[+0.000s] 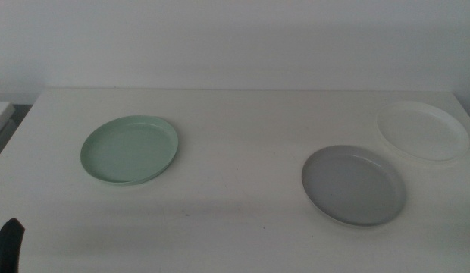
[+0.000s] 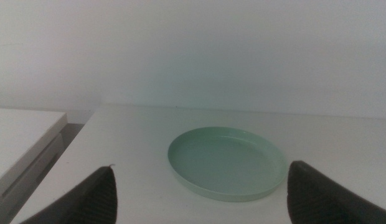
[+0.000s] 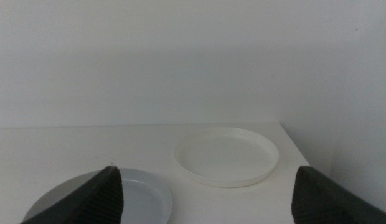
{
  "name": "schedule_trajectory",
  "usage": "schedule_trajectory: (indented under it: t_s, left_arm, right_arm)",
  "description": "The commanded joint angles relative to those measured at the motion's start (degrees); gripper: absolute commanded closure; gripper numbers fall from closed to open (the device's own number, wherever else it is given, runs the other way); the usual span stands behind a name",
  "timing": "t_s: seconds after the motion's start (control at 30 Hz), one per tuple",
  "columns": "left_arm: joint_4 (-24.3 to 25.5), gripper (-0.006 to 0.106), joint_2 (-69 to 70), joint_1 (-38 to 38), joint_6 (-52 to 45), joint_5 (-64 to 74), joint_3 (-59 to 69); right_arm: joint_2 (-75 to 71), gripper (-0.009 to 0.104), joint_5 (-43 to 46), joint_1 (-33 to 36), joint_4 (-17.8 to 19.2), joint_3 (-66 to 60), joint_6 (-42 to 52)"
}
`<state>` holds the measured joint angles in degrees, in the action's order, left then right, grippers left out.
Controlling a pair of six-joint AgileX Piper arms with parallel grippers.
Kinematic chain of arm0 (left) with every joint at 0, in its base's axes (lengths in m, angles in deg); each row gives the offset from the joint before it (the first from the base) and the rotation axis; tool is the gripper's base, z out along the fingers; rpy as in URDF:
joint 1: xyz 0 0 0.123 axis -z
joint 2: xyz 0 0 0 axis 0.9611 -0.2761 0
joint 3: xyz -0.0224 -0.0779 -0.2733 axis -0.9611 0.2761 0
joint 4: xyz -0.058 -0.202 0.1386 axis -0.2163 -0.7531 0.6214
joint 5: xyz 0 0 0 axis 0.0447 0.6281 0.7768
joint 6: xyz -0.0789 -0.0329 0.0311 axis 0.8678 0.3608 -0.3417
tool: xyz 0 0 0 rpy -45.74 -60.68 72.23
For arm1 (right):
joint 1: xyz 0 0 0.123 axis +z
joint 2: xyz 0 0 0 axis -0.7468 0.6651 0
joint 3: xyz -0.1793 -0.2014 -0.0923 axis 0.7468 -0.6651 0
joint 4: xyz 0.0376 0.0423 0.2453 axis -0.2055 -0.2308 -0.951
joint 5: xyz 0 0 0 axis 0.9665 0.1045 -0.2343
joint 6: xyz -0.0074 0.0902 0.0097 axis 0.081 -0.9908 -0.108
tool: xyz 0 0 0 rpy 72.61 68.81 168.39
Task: Stack the three bowls on top of each other.
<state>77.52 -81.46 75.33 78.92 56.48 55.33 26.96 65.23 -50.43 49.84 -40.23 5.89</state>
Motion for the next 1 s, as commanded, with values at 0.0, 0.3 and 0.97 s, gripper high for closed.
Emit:
schedule_trajectory:
  t_s: [0.0, 0.3, 0.97]
  left_arm:
    - [0.12, 0.007, 0.20, 0.36, 0.30, -0.73, -0.01]
    - [0.12, 0.007, 0.20, 0.36, 0.30, -0.73, -0.01]
    - [0.12, 0.007, 0.20, 0.36, 0.30, -0.73, -0.01]
  right_arm:
    - [-0.27, 0.002, 0.34, -0.21, -0.56, -0.09, 0.36]
    - [26.90, 0.002, -18.08, -0.21, -1.47, 23.20, -0.76]
    - [78.90, 0.002, -35.49, 1.11, -7.96, 54.60, -1.46]
